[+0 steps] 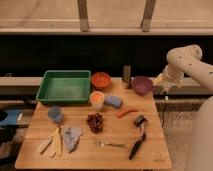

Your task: Place brush in tray

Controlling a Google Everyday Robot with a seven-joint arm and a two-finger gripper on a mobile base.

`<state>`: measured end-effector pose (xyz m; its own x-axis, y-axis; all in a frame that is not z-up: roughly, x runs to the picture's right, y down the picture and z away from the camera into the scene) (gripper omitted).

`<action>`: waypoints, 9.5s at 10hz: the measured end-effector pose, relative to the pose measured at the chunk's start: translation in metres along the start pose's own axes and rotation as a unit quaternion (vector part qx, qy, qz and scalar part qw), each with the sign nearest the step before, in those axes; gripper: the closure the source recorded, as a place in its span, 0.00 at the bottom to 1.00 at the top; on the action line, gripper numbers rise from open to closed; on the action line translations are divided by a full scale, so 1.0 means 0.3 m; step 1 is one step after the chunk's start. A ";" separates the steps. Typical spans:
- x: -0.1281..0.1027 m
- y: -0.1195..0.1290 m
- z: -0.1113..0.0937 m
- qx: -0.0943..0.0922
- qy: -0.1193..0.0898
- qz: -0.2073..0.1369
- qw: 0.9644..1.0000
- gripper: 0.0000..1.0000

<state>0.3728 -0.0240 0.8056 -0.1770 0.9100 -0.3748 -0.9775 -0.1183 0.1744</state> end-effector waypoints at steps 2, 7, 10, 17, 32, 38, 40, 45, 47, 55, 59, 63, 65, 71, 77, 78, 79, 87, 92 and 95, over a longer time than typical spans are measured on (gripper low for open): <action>0.000 0.000 0.000 0.000 0.000 0.000 1.000 0.20; 0.000 0.000 0.000 0.000 0.000 0.000 1.000 0.20; 0.000 0.000 0.000 0.000 0.000 0.000 1.000 0.20; 0.000 0.000 0.000 0.000 0.000 0.000 1.000 0.20; 0.521 0.310 -0.020 -0.089 0.169 -0.128 0.973 0.20; 0.536 0.324 -0.007 -0.095 0.177 -0.132 0.971 0.20; 0.582 0.351 0.040 -0.108 0.191 -0.135 0.966 0.20; 0.640 0.387 0.125 -0.130 0.202 -0.137 0.961 0.20; 0.665 0.425 0.189 -0.129 0.217 -0.144 0.957 0.20; 0.704 0.444 0.336 -0.094 0.267 -0.109 0.953 0.20; 0.729 0.420 0.353 -0.070 0.280 -0.087 0.954 0.20; 0.754 0.412 0.357 -0.064 0.288 -0.086 0.952 0.25; 0.754 0.415 0.356 -0.067 0.286 -0.090 0.952 0.44; 0.749 0.417 0.348 -0.077 0.280 -0.092 0.952 0.99; 0.569 0.328 0.160 -0.090 0.200 -0.064 0.974 1.00; 0.520 0.307 0.115 -0.093 0.178 -0.057 0.978 1.00; 0.460 0.289 0.062 -0.096 0.155 -0.052 0.982 1.00; 0.108 0.397 -0.385 -0.093 0.005 -0.076 0.993 1.00; -0.074 0.614 -0.550 -0.129 -0.055 -0.120 0.983 1.00; -0.159 0.797 -0.597 -0.153 -0.065 -0.158 0.973 1.00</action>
<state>0.1270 -0.1670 0.7021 0.1342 0.9605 -0.2437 -0.9728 0.0809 -0.2169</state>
